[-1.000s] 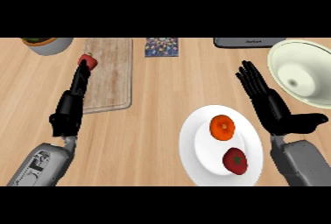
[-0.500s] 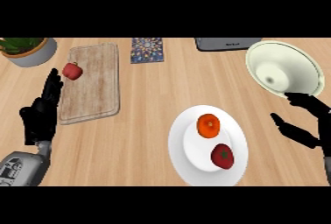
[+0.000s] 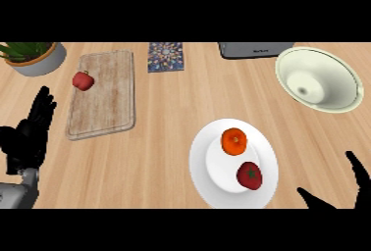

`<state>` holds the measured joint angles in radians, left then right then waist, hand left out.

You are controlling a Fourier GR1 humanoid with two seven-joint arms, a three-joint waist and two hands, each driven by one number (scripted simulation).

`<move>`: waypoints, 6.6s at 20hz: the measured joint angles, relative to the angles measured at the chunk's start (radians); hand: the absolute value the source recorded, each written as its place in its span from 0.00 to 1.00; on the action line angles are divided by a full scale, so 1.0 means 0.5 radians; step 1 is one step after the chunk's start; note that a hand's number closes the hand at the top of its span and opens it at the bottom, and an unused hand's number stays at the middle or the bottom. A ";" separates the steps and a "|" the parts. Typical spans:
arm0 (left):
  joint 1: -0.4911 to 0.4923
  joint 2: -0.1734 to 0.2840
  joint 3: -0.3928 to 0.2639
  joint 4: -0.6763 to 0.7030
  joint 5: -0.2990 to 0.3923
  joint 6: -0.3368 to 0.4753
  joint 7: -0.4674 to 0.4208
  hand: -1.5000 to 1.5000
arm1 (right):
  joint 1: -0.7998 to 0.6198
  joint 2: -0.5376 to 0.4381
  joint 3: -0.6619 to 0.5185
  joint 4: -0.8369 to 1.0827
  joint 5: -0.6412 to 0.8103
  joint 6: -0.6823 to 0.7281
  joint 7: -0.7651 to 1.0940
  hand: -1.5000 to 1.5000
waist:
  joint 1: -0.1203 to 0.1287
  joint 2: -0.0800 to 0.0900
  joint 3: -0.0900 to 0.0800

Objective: Pick the tomato from the plate and place it in the bowl

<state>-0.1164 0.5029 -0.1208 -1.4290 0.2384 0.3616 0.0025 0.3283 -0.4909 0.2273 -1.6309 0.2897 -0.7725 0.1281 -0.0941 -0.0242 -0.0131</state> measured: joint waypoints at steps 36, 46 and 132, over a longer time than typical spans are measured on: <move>-0.111 -0.044 -0.013 -0.138 -0.024 -0.170 0.137 0.50 | -0.411 0.040 0.243 -0.783 0.328 1.676 2.055 0.00 | 0.240 0.060 0.023; -0.111 -0.064 0.070 -0.113 -0.048 -0.210 0.151 0.50 | -0.613 0.133 0.367 -0.541 0.662 1.774 2.049 0.00 | 0.202 0.051 0.025; -0.101 -0.363 0.359 -0.194 -0.380 -0.506 0.235 0.50 | -2.612 -0.045 -0.900 2.203 1.490 0.497 1.072 1.00 | 0.232 0.066 0.029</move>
<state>-0.1667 0.3216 0.0585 -1.5261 0.0482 0.1089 0.1198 -0.9777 -0.5134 -0.2229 -0.5295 1.0345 -0.5241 0.6641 0.0221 0.0090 0.0011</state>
